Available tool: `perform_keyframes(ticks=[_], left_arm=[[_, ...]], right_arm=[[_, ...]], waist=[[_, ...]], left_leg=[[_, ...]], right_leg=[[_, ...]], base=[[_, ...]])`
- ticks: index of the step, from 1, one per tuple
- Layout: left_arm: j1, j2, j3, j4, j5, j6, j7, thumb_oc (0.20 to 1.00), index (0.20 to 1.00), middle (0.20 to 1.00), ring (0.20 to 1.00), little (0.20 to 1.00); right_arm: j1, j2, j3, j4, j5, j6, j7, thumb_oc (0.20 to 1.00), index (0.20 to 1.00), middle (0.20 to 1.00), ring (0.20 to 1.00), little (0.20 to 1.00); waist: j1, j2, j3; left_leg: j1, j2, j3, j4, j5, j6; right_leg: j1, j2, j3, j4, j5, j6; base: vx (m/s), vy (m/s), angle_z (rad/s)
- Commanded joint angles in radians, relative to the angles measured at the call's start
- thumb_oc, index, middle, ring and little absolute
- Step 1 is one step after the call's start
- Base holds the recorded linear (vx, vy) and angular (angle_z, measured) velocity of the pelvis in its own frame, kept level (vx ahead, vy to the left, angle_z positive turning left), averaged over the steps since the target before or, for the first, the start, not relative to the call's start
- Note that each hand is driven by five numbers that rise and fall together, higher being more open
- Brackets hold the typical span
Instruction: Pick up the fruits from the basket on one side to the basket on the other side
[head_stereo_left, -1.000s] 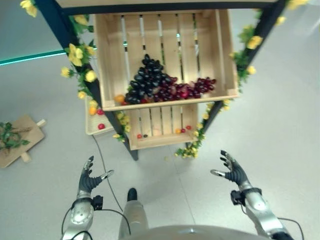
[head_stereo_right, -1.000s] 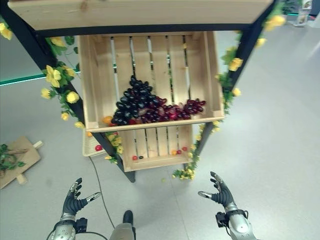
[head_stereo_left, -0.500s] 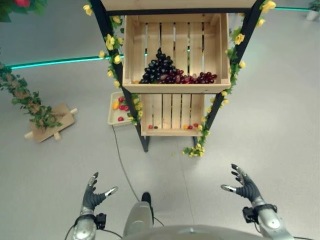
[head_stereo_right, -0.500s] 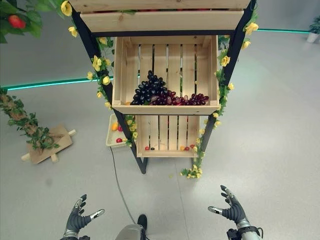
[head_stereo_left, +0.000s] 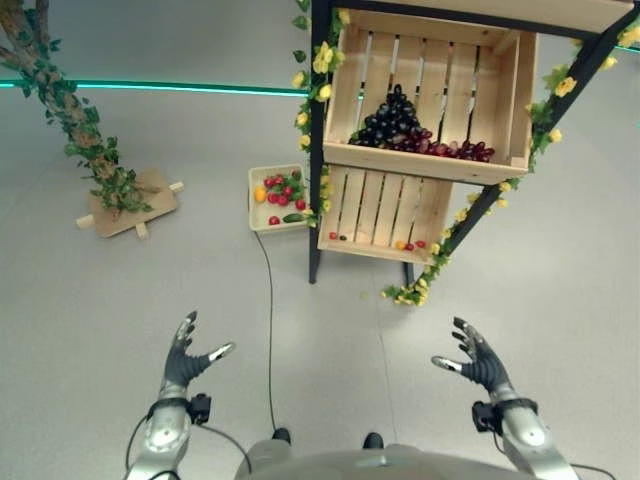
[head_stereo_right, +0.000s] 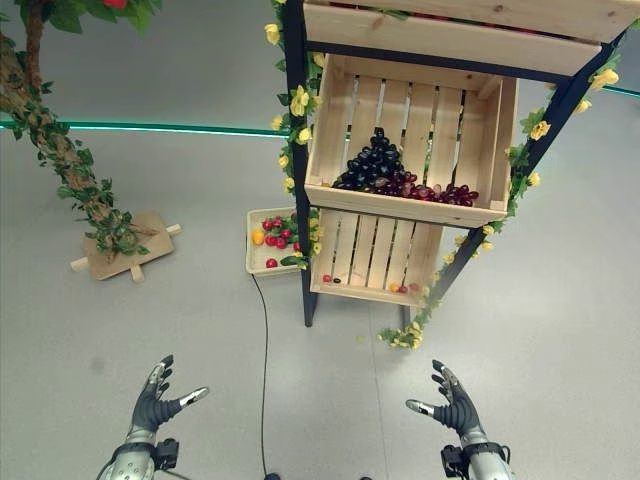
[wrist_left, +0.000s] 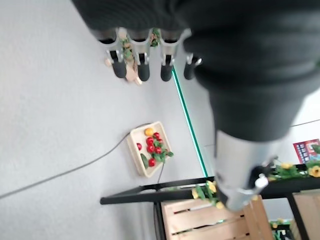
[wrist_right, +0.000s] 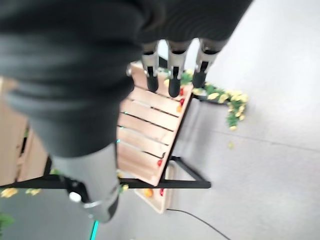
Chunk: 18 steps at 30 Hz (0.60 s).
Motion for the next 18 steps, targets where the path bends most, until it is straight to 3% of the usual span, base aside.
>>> perform_keyframes(ticks=[1,7,11,15,16,18], left_arm=[[0.004,0.022,0.045,-0.073,0.021,-0.046,-0.013,1.000,1.000,1.000,1.000,1.000],[0.016,0.030,0.050,-0.088,0.030,-0.047,-0.036,1.000,1.000,1.000,1.000,1.000],[0.010,0.074,0.026,-0.137,0.083,-0.050,-0.051,1.000,1.000,1.000,1.000,1.000],[0.005,0.099,0.021,-0.148,0.087,-0.052,-0.052,1.000,1.000,1.000,1.000,1.000],[0.014,0.109,0.025,-0.150,0.084,-0.054,-0.054,1.000,1.000,1.000,1.000,1.000],[0.020,0.120,0.018,-0.141,0.084,-0.055,-0.056,1.000,1.000,1.000,1.000,1.000]], right_arm=[[-0.040,-0.034,0.003,-0.031,0.009,-0.028,-0.001,1.000,1.000,1.000,1.000,1.000],[-0.051,-0.030,0.015,-0.018,-0.015,-0.015,0.013,1.000,1.000,1.000,1.000,1.000],[-0.050,-0.029,0.003,-0.030,-0.023,-0.012,0.015,1.000,1.000,1.000,1.000,1.000],[-0.041,-0.025,-0.004,-0.041,-0.020,-0.012,0.011,1.000,1.000,1.000,1.000,1.000],[-0.037,-0.026,-0.003,-0.048,-0.021,-0.011,0.015,1.000,1.000,1.000,1.000,1.000],[-0.023,-0.032,-0.002,-0.054,-0.018,-0.012,0.023,1.000,1.000,1.000,1.000,1.000]], waist=[[0.013,-0.006,-0.012],[0.019,-0.024,-0.018],[-0.006,-0.035,-0.014],[-0.037,-0.055,0.007],[-0.061,-0.054,0.025],[-0.090,-0.052,0.027]], left_leg=[[-0.013,0.036,-0.006,0.044,-0.029,0.003],[-0.028,-0.023,0.020,0.082,-0.059,0.047],[-0.022,-0.046,0.066,0.077,-0.064,0.070],[-0.009,-0.052,0.126,0.078,-0.066,0.078],[-0.009,-0.036,0.161,0.088,-0.067,0.078],[-0.007,-0.019,0.202,0.085,-0.060,0.082]], right_leg=[[-0.022,-0.008,0.018,-0.050,0.054,0.056],[-0.080,-0.051,0.070,-0.018,0.098,0.087],[-0.127,-0.085,0.101,-0.001,0.150,0.114],[-0.160,-0.108,0.130,-0.006,0.213,0.138],[-0.180,-0.105,0.150,-0.009,0.228,0.145],[-0.197,-0.093,0.162,0.004,0.203,0.136]], base=[[-0.03,0.175,-0.23],[-0.03,0.154,-0.30],[-0.08,0.183,-0.42],[-0.12,0.128,-0.65],[-0.19,0.086,-0.61],[-0.22,0.099,-0.76]])
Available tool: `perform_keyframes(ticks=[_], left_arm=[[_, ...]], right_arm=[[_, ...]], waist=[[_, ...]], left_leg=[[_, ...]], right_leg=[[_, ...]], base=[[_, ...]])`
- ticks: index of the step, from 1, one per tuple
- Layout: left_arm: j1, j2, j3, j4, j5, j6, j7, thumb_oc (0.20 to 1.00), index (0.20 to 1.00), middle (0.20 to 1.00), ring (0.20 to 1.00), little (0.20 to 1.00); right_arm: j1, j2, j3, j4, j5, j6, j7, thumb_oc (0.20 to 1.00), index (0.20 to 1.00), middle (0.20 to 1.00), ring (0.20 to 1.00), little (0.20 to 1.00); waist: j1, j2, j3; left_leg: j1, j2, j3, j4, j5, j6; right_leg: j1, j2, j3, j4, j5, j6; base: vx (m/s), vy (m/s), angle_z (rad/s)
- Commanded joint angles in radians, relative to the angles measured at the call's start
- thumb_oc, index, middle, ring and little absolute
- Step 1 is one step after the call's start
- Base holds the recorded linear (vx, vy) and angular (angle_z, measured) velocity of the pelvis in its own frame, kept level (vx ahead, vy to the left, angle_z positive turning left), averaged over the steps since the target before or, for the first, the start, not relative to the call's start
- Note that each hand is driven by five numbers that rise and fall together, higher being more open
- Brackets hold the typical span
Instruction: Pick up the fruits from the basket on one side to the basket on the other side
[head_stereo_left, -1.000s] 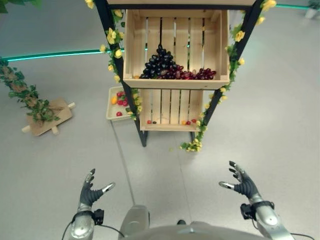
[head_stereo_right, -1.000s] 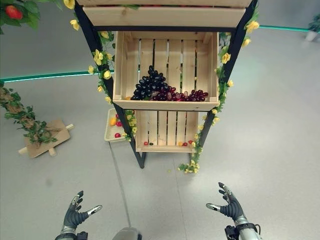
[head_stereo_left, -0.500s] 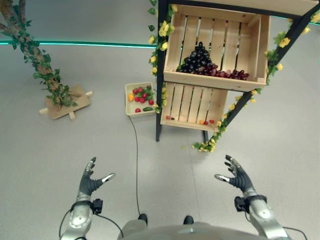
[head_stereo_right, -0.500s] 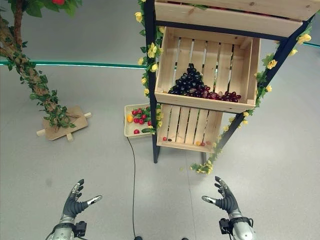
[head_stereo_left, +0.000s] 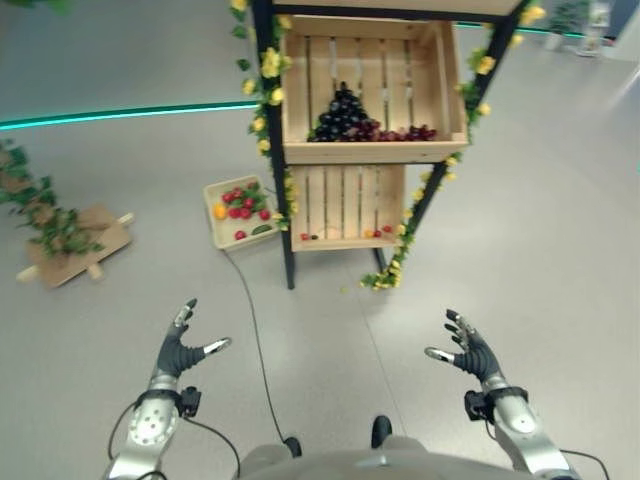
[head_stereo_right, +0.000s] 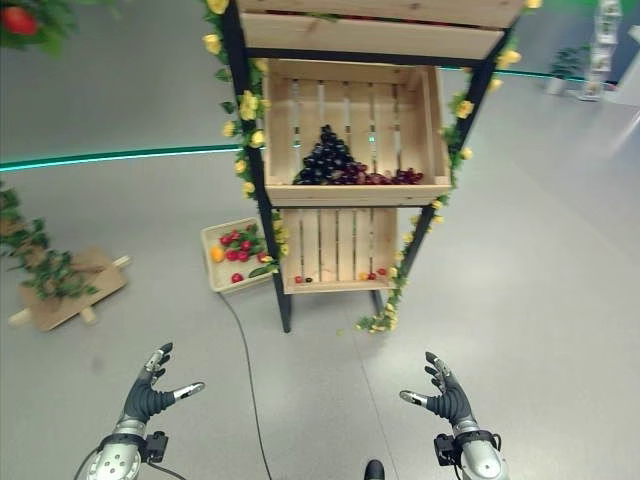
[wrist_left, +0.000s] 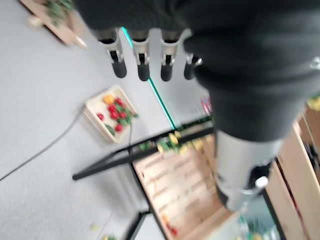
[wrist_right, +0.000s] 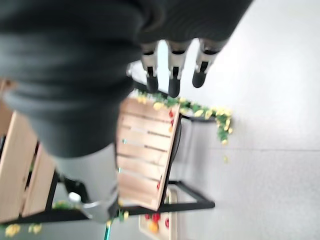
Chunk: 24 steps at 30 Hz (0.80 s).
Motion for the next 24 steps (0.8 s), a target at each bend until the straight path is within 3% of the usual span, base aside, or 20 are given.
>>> perform_keyframes(ticks=[1,2,3,5,9,12,15,18,21,24], left_arm=[[0.019,0.028,0.012,-0.058,0.030,-0.052,0.003,1.000,1.000,1.000,1.000,1.000],[0.019,0.028,0.012,-0.058,0.030,-0.052,0.003,1.000,1.000,1.000,1.000,1.000],[0.025,0.032,0.001,-0.052,0.034,-0.048,-0.004,1.000,1.000,1.000,1.000,1.000],[0.029,0.035,-0.008,-0.055,0.028,-0.045,-0.014,1.000,1.000,1.000,1.000,1.000],[0.033,0.037,-0.025,-0.085,0.023,-0.050,-0.006,1.000,1.000,1.000,1.000,1.000],[0.036,0.032,-0.024,-0.121,0.011,-0.053,0.005,1.000,1.000,1.000,1.000,1.000],[0.019,0.030,-0.044,-0.164,-0.021,-0.059,0.011,1.000,1.000,1.000,1.000,1.000],[0.006,0.031,-0.074,-0.206,-0.022,-0.070,0.015,1.000,1.000,1.000,1.000,1.000],[-0.049,0.009,-0.122,-0.234,-0.066,-0.068,0.000,1.000,1.000,1.000,1.000,1.000],[-0.076,0.004,-0.148,-0.246,-0.066,-0.064,-0.004,1.000,1.000,1.000,1.000,1.000]], right_arm=[[-0.006,-0.049,-0.001,-0.054,-0.004,-0.031,0.014,1.000,1.000,1.000,1.000,1.000],[-0.005,-0.049,-0.001,-0.054,-0.004,-0.031,0.014,1.000,1.000,1.000,1.000,1.000],[0.013,-0.059,-0.006,-0.065,-0.003,-0.032,0.020,1.000,1.000,1.000,1.000,1.000],[0.023,-0.069,-0.005,-0.074,-0.008,-0.030,0.026,1.000,1.000,1.000,1.000,1.000],[0.025,-0.084,-0.018,-0.087,-0.019,-0.027,0.004,1.000,1.000,1.000,1.000,1.000],[0.011,-0.089,-0.023,-0.098,-0.011,-0.025,-0.010,1.000,1.000,1.000,1.000,1.000],[-0.003,-0.100,-0.035,-0.107,0.000,-0.029,-0.035,1.000,1.000,1.000,1.000,1.000],[0.008,-0.120,-0.051,-0.122,0.000,-0.040,-0.044,1.000,1.000,1.000,1.000,1.000],[0.019,-0.146,-0.074,-0.148,0.018,-0.049,-0.057,1.000,1.000,1.000,1.000,1.000],[0.019,-0.149,-0.087,-0.145,0.018,-0.053,-0.066,1.000,1.000,1.000,1.000,1.000]], waist=[[-0.033,0.005,0.003],[-0.033,0.005,0.002],[-0.033,0.021,-0.003],[-0.027,0.040,-0.012],[-0.011,0.072,-0.032],[0.002,0.070,-0.056],[-0.019,0.062,-0.076],[-0.046,0.061,-0.080],[-0.087,0.082,-0.076],[-0.099,0.091,-0.078]], left_leg=[[-0.066,0.034,-0.022,0.056,-0.032,0.015],[-0.067,0.034,-0.022,0.055,-0.031,0.015],[-0.061,0.074,0.044,0.043,-0.023,0.011],[-0.046,0.106,0.098,0.036,-0.034,-0.001],[-0.030,0.147,0.258,-0.022,0.007,-0.006],[-0.017,0.161,0.349,-0.051,0.027,-0.012],[-0.010,0.187,0.423,-0.053,0.046,-0.031],[-0.007,0.225,0.460,-0.034,0.059,-0.052],[0.002,0.278,0.497,-0.043,0.101,-0.090],[0.023,0.304,0.521,-0.050,0.114,-0.104]], right_leg=[[-0.116,-0.032,-0.001,0.031,0.064,0.069],[-0.117,-0.033,-0.001,0.031,0.064,0.069],[-0.102,-0.059,-0.118,0.061,0.015,0.046],[-0.076,-0.092,-0.200,0.087,-0.015,0.052],[-0.034,-0.188,-0.364,0.160,-0.025,0.053],[-0.007,-0.224,-0.426,0.168,-0.001,0.072],[0.001,-0.184,-0.417,0.107,0.010,0.083],[-0.012,-0.113,-0.359,0.056,-0.028,0.062],[-0.039,-0.042,-0.310,0.039,-0.046,0.044],[-0.049,-0.023,-0.317,0.057,-0.066,0.035]], base=[[-0.12,0.042,-0.98],[-0.18,0.007,-1.43],[-0.21,-0.024,-1.03],[-0.18,-0.047,-1.24],[-0.23,-0.058,-1.56],[-0.15,-0.148,-1.68],[-0.09,-0.257,-1.66],[-0.01,-0.327,-1.67],[-0.02,-0.293,-0.81],[0.00,-0.228,-0.77]])
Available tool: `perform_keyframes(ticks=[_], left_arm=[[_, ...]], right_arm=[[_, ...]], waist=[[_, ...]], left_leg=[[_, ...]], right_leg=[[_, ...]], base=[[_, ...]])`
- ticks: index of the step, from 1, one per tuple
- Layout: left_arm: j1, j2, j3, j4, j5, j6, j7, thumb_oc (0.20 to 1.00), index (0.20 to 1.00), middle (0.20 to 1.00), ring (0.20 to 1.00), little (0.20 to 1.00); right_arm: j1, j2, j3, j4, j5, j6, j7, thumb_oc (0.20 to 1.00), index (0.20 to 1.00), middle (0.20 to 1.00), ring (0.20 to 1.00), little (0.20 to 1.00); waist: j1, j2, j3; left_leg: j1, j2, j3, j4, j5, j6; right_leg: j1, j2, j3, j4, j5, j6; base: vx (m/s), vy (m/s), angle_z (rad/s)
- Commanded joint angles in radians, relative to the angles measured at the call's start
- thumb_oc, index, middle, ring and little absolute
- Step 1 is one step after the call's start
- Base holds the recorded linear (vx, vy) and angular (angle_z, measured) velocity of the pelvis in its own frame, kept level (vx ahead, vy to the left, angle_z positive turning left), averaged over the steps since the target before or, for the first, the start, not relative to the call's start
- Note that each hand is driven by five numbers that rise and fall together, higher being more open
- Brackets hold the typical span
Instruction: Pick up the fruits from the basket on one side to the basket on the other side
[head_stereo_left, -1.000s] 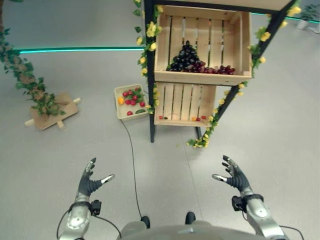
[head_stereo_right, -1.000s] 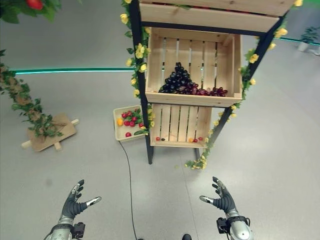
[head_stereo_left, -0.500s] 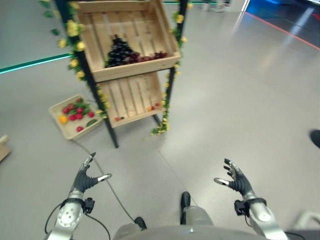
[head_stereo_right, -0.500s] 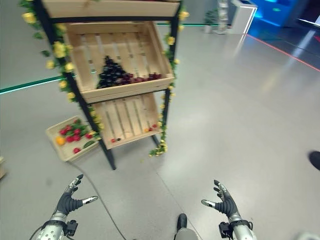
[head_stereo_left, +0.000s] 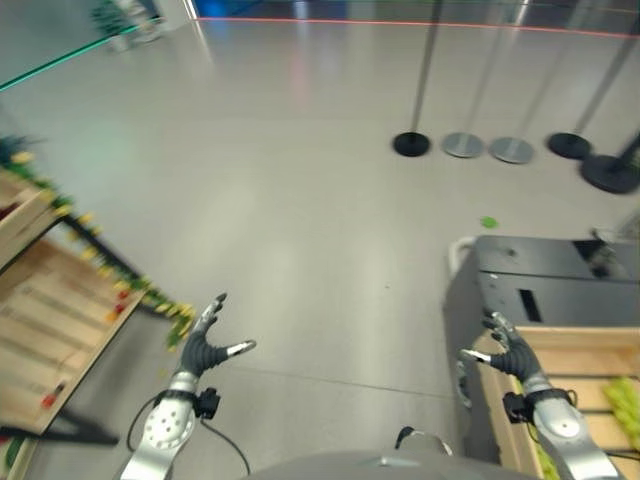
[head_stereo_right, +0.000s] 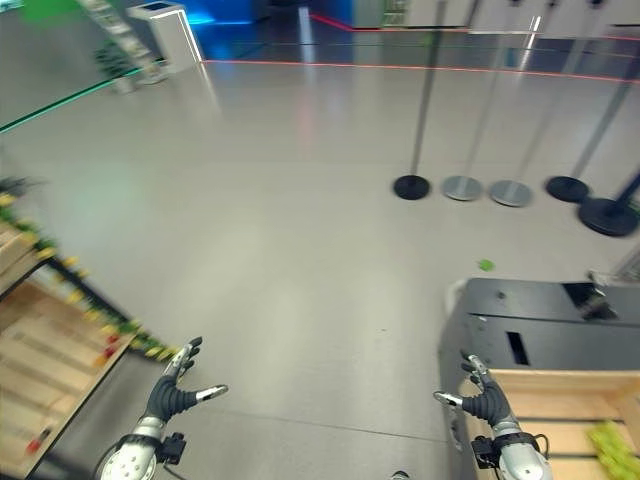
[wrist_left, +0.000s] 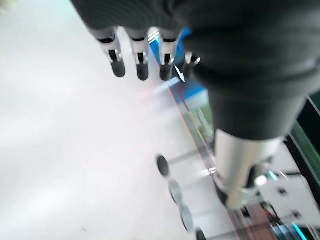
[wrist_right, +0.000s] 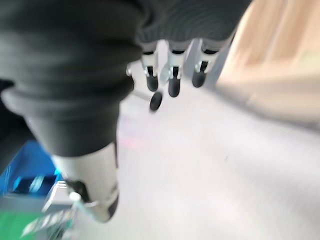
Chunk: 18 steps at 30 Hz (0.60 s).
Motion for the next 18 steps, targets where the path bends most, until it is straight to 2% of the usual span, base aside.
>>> perform_keyframes(ticks=[1,2,4,5,8,13,14,18], left_arm=[[-0.024,0.033,0.008,-0.102,-0.043,-0.036,0.004,1.000,1.000,1.000,1.000,1.000],[-0.037,0.026,0.003,-0.102,-0.053,-0.033,0.010,1.000,1.000,1.000,1.000,1.000],[-0.052,0.010,0.006,-0.108,-0.058,-0.028,0.021,1.000,1.000,1.000,1.000,1.000],[-0.051,0.012,0.014,-0.109,-0.052,-0.029,0.025,1.000,1.000,1.000,1.000,1.000],[-0.056,0.015,0.018,-0.100,-0.043,-0.019,0.018,1.000,1.000,1.000,1.000,1.000],[-0.085,0.017,-0.002,-0.096,-0.046,-0.012,0.007,1.000,1.000,1.000,1.000,1.000],[-0.084,0.020,-0.003,-0.101,-0.045,-0.012,0.001,1.000,1.000,1.000,1.000,1.000],[-0.088,0.024,-0.003,-0.098,-0.054,-0.009,-0.014,1.000,1.000,1.000,1.000,1.000]], right_arm=[[-0.061,0.045,-0.016,-0.064,0.020,-0.058,-0.024,1.000,1.000,1.000,1.000,1.000],[-0.073,0.046,-0.009,-0.063,0.021,-0.057,-0.031,1.000,1.000,1.000,1.000,1.000],[-0.112,0.048,0.005,-0.048,0.027,-0.058,-0.037,1.000,1.000,1.000,1.000,1.000],[-0.112,0.049,0.003,-0.045,0.033,-0.057,-0.032,1.000,1.000,1.000,1.000,1.000],[-0.094,0.046,-0.018,-0.039,0.044,-0.060,-0.020,1.000,1.000,1.000,1.000,1.000],[-0.096,0.052,-0.046,-0.026,0.068,-0.065,-0.031,1.000,1.000,1.000,1.000,1.000],[-0.094,0.055,-0.047,-0.025,0.067,-0.065,-0.027,1.000,1.000,1.000,1.000,1.000],[-0.088,0.059,-0.046,-0.030,0.073,-0.064,-0.016,1.000,1.000,1.000,1.000,1.000]], waist=[[0.000,-0.061,0.022],[0.013,-0.061,0.029],[0.069,-0.064,0.052],[0.075,-0.074,0.053],[0.061,-0.082,0.041],[0.038,-0.079,0.043],[0.036,-0.087,0.044],[0.032,-0.085,0.040]], left_leg=[[-0.009,-0.003,0.033,0.038,-0.072,-0.016],[-0.022,-0.008,-0.025,0.049,-0.069,-0.021],[-0.074,-0.091,-0.294,0.077,-0.118,-0.014],[-0.077,-0.108,-0.348,0.081,-0.139,-0.006],[-0.059,-0.104,-0.335,0.083,-0.154,0.005],[-0.053,-0.100,-0.321,0.107,-0.168,0.005],[-0.060,-0.104,-0.309,0.110,-0.143,0.011],[-0.054,-0.108,-0.334,0.116,-0.120,-0.002]], right_leg=[[0.047,-0.028,0.024,-0.169,0.117,0.145],[0.042,-0.020,0.026,-0.152,0.104,0.136],[0.045,0.013,0.080,-0.131,0.069,0.124],[0.050,0.035,0.117,-0.130,0.066,0.114],[0.064,0.064,0.150,-0.144,0.061,0.106],[0.064,0.088,0.180,-0.140,0.048,0.092],[0.061,0.089,0.178,-0.151,0.067,0.078],[0.065,0.108,0.201,-0.168,0.070,0.073]], base=[[0.02,-0.196,-0.61],[0.08,-0.173,-0.81],[0.13,-0.228,-1.10],[0.14,-0.248,-1.45],[0.13,-0.147,-0.82],[0.07,-0.031,0.10],[-0.01,-0.028,-0.30],[0.05,-0.020,-0.20]])
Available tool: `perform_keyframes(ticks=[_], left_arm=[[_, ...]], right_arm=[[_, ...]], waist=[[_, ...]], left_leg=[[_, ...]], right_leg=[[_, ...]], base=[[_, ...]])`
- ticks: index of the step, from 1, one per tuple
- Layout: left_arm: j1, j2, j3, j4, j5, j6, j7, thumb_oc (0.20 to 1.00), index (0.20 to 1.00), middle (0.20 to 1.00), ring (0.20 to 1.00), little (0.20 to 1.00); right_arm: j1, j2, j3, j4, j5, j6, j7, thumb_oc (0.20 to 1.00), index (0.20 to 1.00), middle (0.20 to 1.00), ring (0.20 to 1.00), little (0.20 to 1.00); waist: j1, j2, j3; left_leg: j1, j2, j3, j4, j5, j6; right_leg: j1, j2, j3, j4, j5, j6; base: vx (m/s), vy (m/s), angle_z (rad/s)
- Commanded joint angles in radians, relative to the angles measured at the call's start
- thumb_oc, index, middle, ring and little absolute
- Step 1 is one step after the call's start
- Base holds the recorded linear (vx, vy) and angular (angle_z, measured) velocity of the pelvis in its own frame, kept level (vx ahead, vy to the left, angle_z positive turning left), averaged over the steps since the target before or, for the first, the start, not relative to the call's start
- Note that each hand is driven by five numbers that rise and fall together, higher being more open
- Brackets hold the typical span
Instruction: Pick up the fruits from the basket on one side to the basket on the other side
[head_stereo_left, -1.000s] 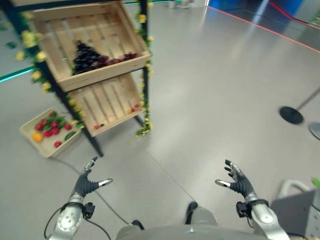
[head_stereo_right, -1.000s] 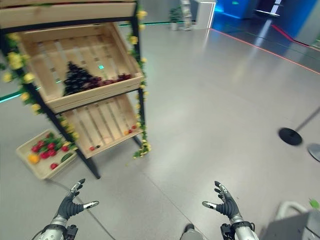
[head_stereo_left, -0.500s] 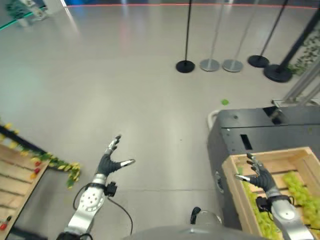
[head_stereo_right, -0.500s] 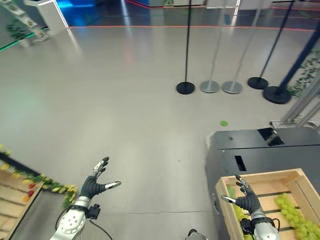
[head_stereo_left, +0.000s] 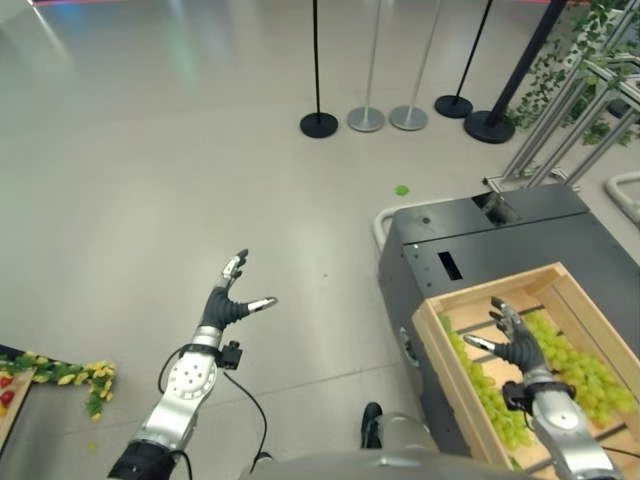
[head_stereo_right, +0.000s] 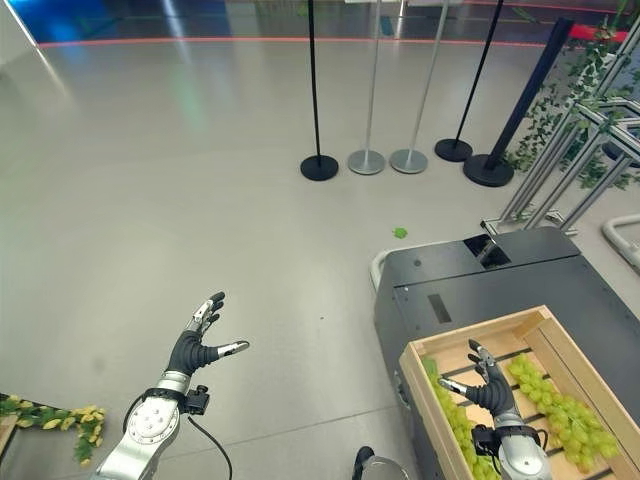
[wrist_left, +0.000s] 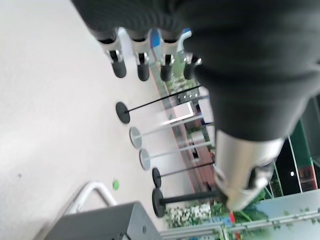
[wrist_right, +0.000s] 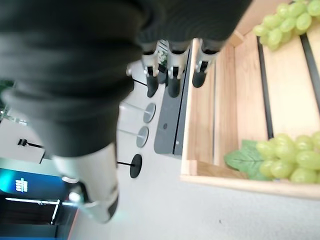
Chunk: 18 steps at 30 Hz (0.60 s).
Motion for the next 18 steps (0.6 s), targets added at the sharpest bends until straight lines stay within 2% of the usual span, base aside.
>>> perform_keyframes(ticks=[1,2,4,5,6,9,10,11,12,13,14,15,16,17,18], left_arm=[[-0.008,0.022,0.033,-0.052,-0.022,-0.033,-0.015,1.000,1.000,1.000,1.000,1.000],[-0.009,0.022,0.032,-0.052,-0.022,-0.033,-0.015,1.000,1.000,1.000,1.000,1.000],[-0.030,0.020,0.015,-0.043,-0.027,-0.028,-0.029,1.000,1.000,1.000,1.000,1.000],[-0.030,0.020,0.015,-0.043,-0.027,-0.028,-0.029,1.000,1.000,1.000,1.000,1.000],[-0.036,0.014,0.008,-0.039,-0.031,-0.023,-0.038,1.000,1.000,1.000,1.000,1.000],[-0.036,0.008,0.005,-0.031,-0.025,-0.013,-0.045,1.000,1.000,1.000,1.000,1.000],[-0.036,0.009,0.003,-0.032,-0.026,-0.010,-0.049,1.000,1.000,1.000,1.000,1.000],[-0.036,0.010,0.003,-0.032,-0.026,-0.010,-0.049,1.000,1.000,1.000,1.000,1.000],[-0.036,0.007,-0.004,-0.032,-0.034,-0.007,-0.059,1.000,1.000,1.000,1.000,1.000],[-0.030,0.004,-0.008,-0.037,-0.044,-0.004,-0.066,1.000,1.000,1.000,1.000,1.000],[-0.026,0.001,-0.010,-0.039,-0.049,-0.002,-0.073,1.000,1.000,1.000,1.000,1.000],[-0.026,0.001,-0.010,-0.039,-0.049,-0.002,-0.073,1.000,1.000,1.000,1.000,1.000],[-0.023,0.007,-0.019,-0.033,-0.055,-0.003,-0.085,1.000,1.000,1.000,1.000,1.000],[-0.025,0.014,-0.023,-0.031,-0.058,-0.005,-0.088,1.000,1.000,1.000,1.000,1.000],[-0.025,0.014,-0.023,-0.031,-0.058,-0.005,-0.088,1.000,1.000,1.000,1.000,1.000]], right_arm=[[-0.023,0.007,-0.011,-0.043,0.044,-0.054,0.008,1.000,1.000,1.000,1.000,1.000],[-0.023,0.007,-0.011,-0.043,0.044,-0.054,0.008,1.000,1.000,1.000,1.000,1.000],[0.009,0.011,-0.019,-0.049,0.060,-0.059,0.020,1.000,1.000,1.000,1.000,1.000],[0.009,0.011,-0.019,-0.050,0.060,-0.059,0.020,1.000,1.000,1.000,1.000,1.000],[0.024,0.012,-0.020,-0.044,0.062,-0.059,0.021,1.000,1.000,1.000,1.000,1.000],[0.038,0.017,-0.020,-0.040,0.067,-0.056,0.026,1.000,1.000,1.000,1.000,1.000],[0.039,0.022,-0.020,-0.040,0.074,-0.057,0.028,1.000,1.000,1.000,1.000,1.000],[0.039,0.023,-0.020,-0.040,0.074,-0.057,0.028,1.000,1.000,1.000,1.000,1.000],[0.034,0.019,-0.012,-0.042,0.071,-0.053,0.027,1.000,1.000,1.000,1.000,1.000],[0.027,0.021,-0.005,-0.034,0.070,-0.048,0.025,1.000,1.000,1.000,1.000,1.000],[0.018,0.023,0.001,-0.028,0.067,-0.045,0.023,1.000,1.000,1.000,1.000,1.000],[0.018,0.023,0.001,-0.027,0.067,-0.045,0.023,1.000,1.000,1.000,1.000,1.000],[0.011,0.022,0.007,-0.026,0.059,-0.045,0.020,1.000,1.000,1.000,1.000,1.000],[0.003,0.020,0.013,-0.024,0.058,-0.048,0.023,1.000,1.000,1.000,1.000,1.000],[0.003,0.021,0.013,-0.024,0.058,-0.048,0.023,1.000,1.000,1.000,1.000,1.000]], waist=[[-0.012,-0.027,-0.008],[-0.011,-0.026,-0.008],[-0.027,-0.032,-0.008],[-0.027,-0.031,-0.007],[-0.033,-0.041,-0.003],[-0.031,-0.053,0.007],[-0.026,-0.060,0.007],[-0.027,-0.061,0.006],[-0.006,-0.072,0.023],[0.008,-0.075,0.029],[0.023,-0.076,0.031],[0.023,-0.078,0.029],[0.047,-0.078,0.043],[0.059,-0.075,0.045],[0.059,-0.076,0.045]], left_leg=[[-0.018,-0.022,-0.035,0.122,0.006,0.009],[-0.017,-0.022,-0.035,0.122,0.006,0.008],[-0.036,0.000,-0.081,0.207,0.050,-0.003],[-0.037,0.002,-0.083,0.209,0.049,-0.003],[-0.059,0.018,-0.114,0.297,0.084,-0.005],[-0.092,0.031,-0.162,0.410,0.143,-0.001],[-0.114,0.026,-0.197,0.459,0.180,0.001],[-0.115,0.025,-0.197,0.458,0.181,0.001],[-0.166,-0.026,-0.298,0.565,0.179,0.023],[-0.192,-0.074,-0.345,0.566,0.146,0.040],[-0.230,-0.102,-0.377,0.535,0.117,0.055],[-0.231,-0.105,-0.375,0.532,0.122,0.056],[-0.276,-0.119,-0.445,0.422,0.090,0.064],[-0.262,-0.128,-0.501,0.303,0.091,0.064],[-0.260,-0.129,-0.500,0.300,0.093,0.064]], right_leg=[[0.145,0.042,0.051,-0.242,0.118,0.088],[0.145,0.043,0.051,-0.243,0.118,0.088],[0.168,0.084,0.097,-0.262,0.108,0.057],[0.168,0.085,0.096,-0.262,0.108,0.056],[0.194,0.113,0.124,-0.271,0.100,0.033],[0.234,0.151,0.170,-0.280,0.088,0.005],[0.238,0.161,0.193,-0.280,0.094,-0.005],[0.237,0.161,0.193,-0.280,0.094,-0.005],[0.247,0.174,0.243,-0.277,0.093,-0.015],[0.253,0.179,0.275,-0.282,0.092,-0.011],[0.263,0.183,0.304,-0.289,0.091,-0.003],[0.260,0.181,0.305,-0.290,0.093,-0.003],[0.285,0.192,0.359,-0.286,0.090,0.014],[0.289,0.198,0.395,-0.284,0.086,0.022],[0.289,0.198,0.395,-0.284,0.086,0.022]], base=[[0.06,-0.026,-0.30],[0.11,-0.089,-0.42],[0.10,-0.118,-0.25],[0.13,-0.162,-0.09],[0.12,-0.150,-0.04],[0.14,-0.160,-0.28],[0.06,-0.093,-0.39],[0.07,-0.084,-0.50],[0.05,-0.005,-0.45],[0.08,0.014,-0.70],[0.04,0.047,-0.89],[0.15,0.094,-1.03],[0.18,0.136,-0.90],[0.18,0.136,-0.64],[0.20,0.175,-0.79]])
